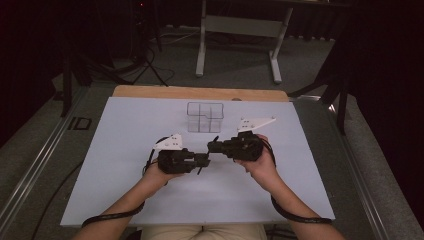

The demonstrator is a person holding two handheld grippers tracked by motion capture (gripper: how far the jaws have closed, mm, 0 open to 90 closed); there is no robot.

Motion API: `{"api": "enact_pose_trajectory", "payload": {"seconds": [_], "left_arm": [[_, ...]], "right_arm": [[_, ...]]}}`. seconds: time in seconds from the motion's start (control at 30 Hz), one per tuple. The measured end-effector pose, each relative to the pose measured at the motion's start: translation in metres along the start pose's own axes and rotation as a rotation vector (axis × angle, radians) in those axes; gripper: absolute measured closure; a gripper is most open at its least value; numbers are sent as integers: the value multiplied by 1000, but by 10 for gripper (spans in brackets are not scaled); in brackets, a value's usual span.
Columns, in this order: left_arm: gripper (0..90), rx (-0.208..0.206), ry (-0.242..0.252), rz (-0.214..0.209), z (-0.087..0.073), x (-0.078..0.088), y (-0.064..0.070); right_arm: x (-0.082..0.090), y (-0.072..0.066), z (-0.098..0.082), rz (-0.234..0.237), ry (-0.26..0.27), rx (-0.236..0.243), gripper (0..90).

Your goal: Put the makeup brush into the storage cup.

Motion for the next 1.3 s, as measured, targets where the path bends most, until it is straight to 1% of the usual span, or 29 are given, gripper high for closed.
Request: {"api": "enact_pose_trajectory", "payload": {"seconds": [0.07, 0.13, 0.17, 0.2, 0.23, 0.27, 0.3, 0.33, 0.4, 0.43, 0.5, 0.53, 0.57, 0.63, 0.67, 0.7, 0.77, 0.83, 0.9, 1.0, 1.03, 1.07, 1.1, 1.13, 1.17, 1.23, 1.27, 1.3], "left_arm": [[720, 5, -10, -6, -2, 0, 0], [720, 2, -29, -8, -5, 0, 1], [721, 1, -46, -14, -8, -1, 1], [729, 1, -46, -14, -8, -1, 1], [737, 0, -58, -24, -10, -2, 2], [737, -2, -66, -26, -11, -3, 3], [738, -1, -83, -39, -13, -4, 4], [765, -5, -84, -42, -14, -5, 4], [775, -8, -98, -52, -17, -6, 6], [846, -21, -102, -39, -19, -6, 6], [849, -29, -105, -35, -20, -7, 6], [857, -39, -103, -24, -20, -7, 6], [862, -39, -100, -27, -20, -7, 7], [862, -49, -91, -15, -19, -6, 7], [865, -48, -84, -21, -19, -6, 8], [866, -54, -80, -14, -19, -5, 7], [866, -57, -75, -14, -19, -4, 7], [867, -57, -64, -11, -17, -3, 7], [867, -53, -54, -7, -15, -2, 7], [867, -46, -30, -4, -11, -1, 6], [867, -60, -26, 19, -9, 0, 5], [867, -60, -26, 19, -9, 0, 5], [867, -51, -20, 12, -8, 0, 6], [866, -55, -22, 23, -7, 1, 5], [866, -52, -22, 23, -7, 1, 5], [866, -45, -21, 30, -7, 1, 4], [866, -41, -20, 25, -7, 1, 4], [866, -43, -25, 28, -8, 1, 3]], "right_arm": [[3, 0, 2, -3, -16, 11, 858], [4, -1, 3, 2, -27, 15, 858], [5, -1, 4, -3, -41, 29, 859], [5, -1, 4, -3, -41, 29, 859], [4, -2, 4, -2, -54, 32, 858], [4, -2, 4, -2, -54, 32, 858], [4, -2, 4, 1, -62, 34, 858], [4, -3, 5, 2, -66, 40, 858], [3, -3, 5, 0, -74, 48, 858], [3, -4, 6, 1, -71, 49, 858], [2, -4, 5, 3, -69, 48, 858], [1, -4, 5, 5, -67, 49, 858], [0, -5, 5, 8, -58, 46, 858], [0, -4, 5, 11, -53, 43, 856], [0, -4, 5, 12, -41, 40, 849], [0, -5, 5, 20, -33, 33, 845], [-2, -5, 4, 20, -21, 19, 791], [-2, -4, 4, 18, -17, 15, 779], [-3, -3, 1, 25, -3, -2, 754], [-6, -4, -2, 23, -7, 4, 757], [-9, -5, -5, 30, -14, 1, 767], [-9, -5, -5, 30, -14, 1, 767], [-10, -4, -7, 23, -15, 4, 783], [-11, -4, -8, 24, -19, 5, 787], [-12, -4, -10, 21, -18, 8, 810], [-14, -4, -11, 23, -23, 13, 824], [-14, -4, -11, 23, -23, 13, 824], [-15, -3, -11, 16, -26, 17, 835]]}}
Point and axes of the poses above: each handheld gripper's, and its own axes: x roughly backward along the jaws, z roughly out of its top, y roughly to its right, the point moved 8 cm from there along -x, roughly forward along the jaws, and after that the axes turned 4 degrees about -y, right-handed, at the moved point
